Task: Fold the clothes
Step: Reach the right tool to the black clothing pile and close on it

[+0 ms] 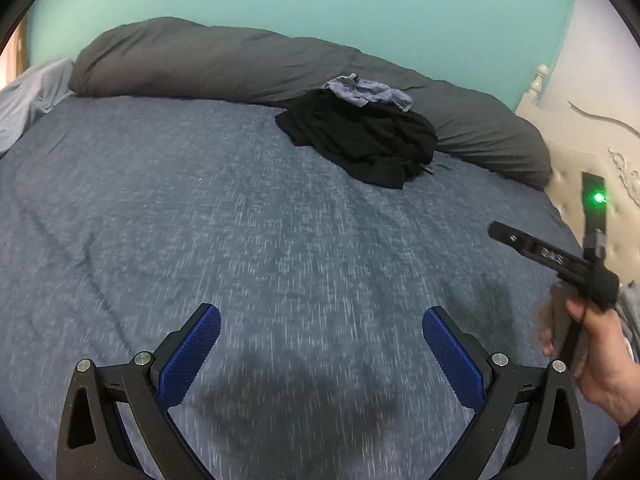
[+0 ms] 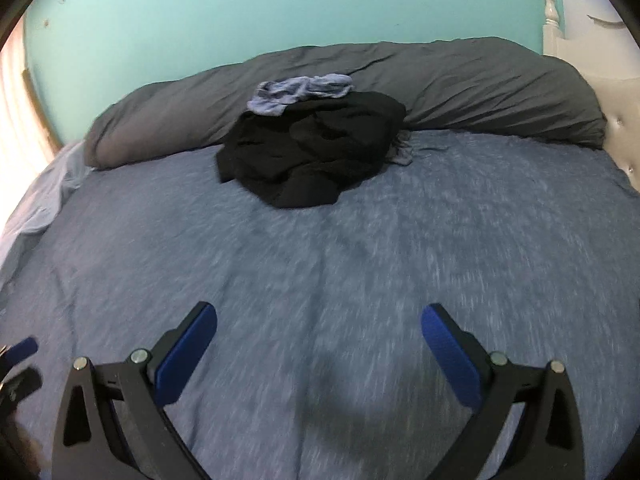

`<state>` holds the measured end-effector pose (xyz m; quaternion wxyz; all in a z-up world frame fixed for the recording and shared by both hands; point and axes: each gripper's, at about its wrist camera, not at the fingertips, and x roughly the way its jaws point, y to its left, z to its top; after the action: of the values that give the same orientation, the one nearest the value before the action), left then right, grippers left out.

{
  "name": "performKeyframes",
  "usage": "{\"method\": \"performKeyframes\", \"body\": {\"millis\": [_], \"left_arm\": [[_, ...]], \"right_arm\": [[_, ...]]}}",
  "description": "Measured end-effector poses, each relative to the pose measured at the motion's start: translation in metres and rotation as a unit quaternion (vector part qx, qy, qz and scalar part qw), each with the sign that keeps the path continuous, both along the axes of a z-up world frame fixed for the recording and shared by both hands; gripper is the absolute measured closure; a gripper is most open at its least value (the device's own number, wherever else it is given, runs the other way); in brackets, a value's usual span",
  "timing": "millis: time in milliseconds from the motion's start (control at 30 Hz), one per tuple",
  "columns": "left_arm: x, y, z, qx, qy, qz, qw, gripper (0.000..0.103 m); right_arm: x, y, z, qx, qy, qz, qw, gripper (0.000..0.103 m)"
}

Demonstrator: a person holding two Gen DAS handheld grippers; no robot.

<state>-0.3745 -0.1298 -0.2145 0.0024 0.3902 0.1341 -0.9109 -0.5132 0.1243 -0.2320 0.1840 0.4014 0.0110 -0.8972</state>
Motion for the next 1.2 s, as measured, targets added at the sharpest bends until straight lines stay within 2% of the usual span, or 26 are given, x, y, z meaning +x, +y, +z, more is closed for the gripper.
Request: {"method": "performKeyframes", "body": {"millis": [333,500,567,600,633,733,900,933,967,1033,1067,1133,1200], "left_arm": [[-0.052,-0.023,-0.03,0.008,-0.042,0.001,0.9991,0.0],[-0.067,-0.039,-0.037,0.021,-0.041,0.009,0.9989,0.0],[-0.071,-0.045,-0.037,0.024,-0.036,0.013,0.999,0.0],[-0.072,-0.046,-0.037,0.026,-0.035,0.013,0.999,0.0],[-0.073,-0.048,-0.038,0.027,-0.034,0.014,0.9989,0.0],[-0.076,-0.051,-0.038,0.035,-0.031,0.011,0.9988,0.0],[-0.072,-0.055,-0.042,0.037,-0.029,0.01,0.9989,0.0],[-0.07,-0.054,-0.043,0.034,-0.029,0.009,0.999,0.0],[-0.068,-0.053,-0.044,0.03,-0.031,0.007,0.9991,0.0],[-0.064,-0.05,-0.046,0.026,-0.031,0.001,0.9992,0.0],[-0.061,-0.049,-0.047,0.024,-0.03,-0.001,0.9993,0.0],[-0.054,-0.05,-0.047,0.024,-0.029,0.001,0.9993,0.0],[-0.046,-0.053,-0.047,0.027,-0.028,0.005,0.9992,0.0]], "right_arm": [[-0.109,-0.041,-0.032,0.014,-0.028,0.012,0.999,0.0],[-0.155,-0.061,-0.047,0.029,-0.027,0.009,0.999,0.001],[-0.17,-0.072,-0.053,0.032,-0.031,0.02,0.999,0.009],[-0.178,-0.077,-0.057,0.032,-0.038,0.027,0.998,0.019],[-0.184,-0.082,-0.06,0.038,-0.04,0.03,0.998,0.025],[-0.199,-0.094,-0.07,0.053,-0.046,0.032,0.997,0.027],[-0.221,-0.099,-0.084,0.031,-0.071,0.023,0.997,0.034],[-0.222,-0.1,-0.085,0.028,-0.067,0.03,0.997,0.046],[-0.222,-0.102,-0.085,0.028,-0.062,0.04,0.997,0.054],[-0.221,-0.101,-0.081,0.035,-0.054,0.047,0.997,0.078],[-0.218,-0.099,-0.077,0.034,-0.049,0.048,0.997,0.085],[-0.211,-0.093,-0.067,0.027,-0.037,0.049,0.998,0.094],[-0.204,-0.087,-0.057,0.021,-0.025,0.051,0.998,0.095]]}}
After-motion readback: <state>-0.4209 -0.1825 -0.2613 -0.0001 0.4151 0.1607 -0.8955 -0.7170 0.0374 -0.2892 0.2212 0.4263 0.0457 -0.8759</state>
